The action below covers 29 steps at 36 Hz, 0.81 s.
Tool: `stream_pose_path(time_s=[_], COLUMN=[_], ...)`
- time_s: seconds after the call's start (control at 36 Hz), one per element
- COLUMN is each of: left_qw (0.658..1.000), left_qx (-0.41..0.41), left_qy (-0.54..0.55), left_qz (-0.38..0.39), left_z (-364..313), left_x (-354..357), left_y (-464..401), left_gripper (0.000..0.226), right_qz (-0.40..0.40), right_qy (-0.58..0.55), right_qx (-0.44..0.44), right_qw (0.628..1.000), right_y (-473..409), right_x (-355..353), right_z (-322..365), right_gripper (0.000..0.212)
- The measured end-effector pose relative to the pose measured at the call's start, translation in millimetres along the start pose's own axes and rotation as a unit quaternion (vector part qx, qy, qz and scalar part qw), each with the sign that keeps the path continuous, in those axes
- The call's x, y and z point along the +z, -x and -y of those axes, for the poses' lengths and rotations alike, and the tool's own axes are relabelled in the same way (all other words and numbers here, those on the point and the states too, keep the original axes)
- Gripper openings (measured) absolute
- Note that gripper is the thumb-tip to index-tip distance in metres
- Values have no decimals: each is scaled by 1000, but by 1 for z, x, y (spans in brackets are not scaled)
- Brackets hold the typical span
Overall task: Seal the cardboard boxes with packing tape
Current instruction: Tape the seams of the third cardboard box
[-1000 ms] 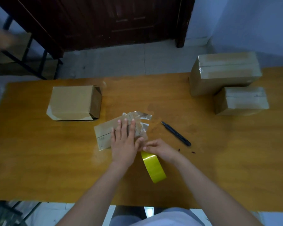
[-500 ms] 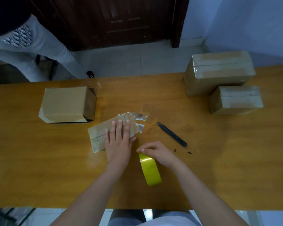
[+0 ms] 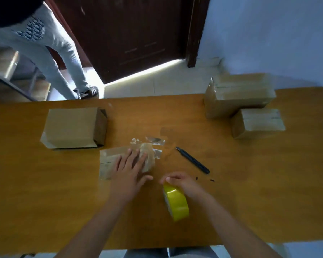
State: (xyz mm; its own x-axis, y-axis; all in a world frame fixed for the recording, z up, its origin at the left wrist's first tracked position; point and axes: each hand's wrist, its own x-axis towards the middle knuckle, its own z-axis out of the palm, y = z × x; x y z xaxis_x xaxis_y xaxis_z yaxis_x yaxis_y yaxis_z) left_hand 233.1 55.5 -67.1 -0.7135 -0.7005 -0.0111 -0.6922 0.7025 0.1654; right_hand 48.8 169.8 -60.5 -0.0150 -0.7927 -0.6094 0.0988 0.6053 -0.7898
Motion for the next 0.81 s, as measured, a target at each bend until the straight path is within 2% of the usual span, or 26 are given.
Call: stream_pose_path(time_s=[0.08,0.22,0.33,0.44,0.5,0.58,0.69,0.81], left_qw=[997,984,977,972,973,979,981,977], left_qx=[7,-43,25,123,137,106,41,-29], left_qy=[74,170,204,195,185,172,178,195], left_qz=[4,-37,-50,49,29,-14,-73,-76], left_z=[1,-9,-33,-62,-67,-65,-46,-26], left_x=[-12,-30,-41,-34,-24,-18,-22,-25], left_y=[3,-15,-16,6,13,12,-8,-33], left_gripper=[70,61,49,51,38,30,38,43], right_qz=[-16,-13,-22,-59,-67,-84,-102,-138], right_qy=[11,26,23,65,106,152,220,250], right_qx=[29,88,105,100,88,92,114,121], right_qw=[999,996,994,991,988,980,963,951], right_y=[10,22,27,17,9,-7,-27,-44], right_x=[3,4,7,13,16,13,2,-9], right_z=[-3,-13,-17,-15,-11,-5,5,5], right_gripper=[20,24,23,25,28,26,33,35])
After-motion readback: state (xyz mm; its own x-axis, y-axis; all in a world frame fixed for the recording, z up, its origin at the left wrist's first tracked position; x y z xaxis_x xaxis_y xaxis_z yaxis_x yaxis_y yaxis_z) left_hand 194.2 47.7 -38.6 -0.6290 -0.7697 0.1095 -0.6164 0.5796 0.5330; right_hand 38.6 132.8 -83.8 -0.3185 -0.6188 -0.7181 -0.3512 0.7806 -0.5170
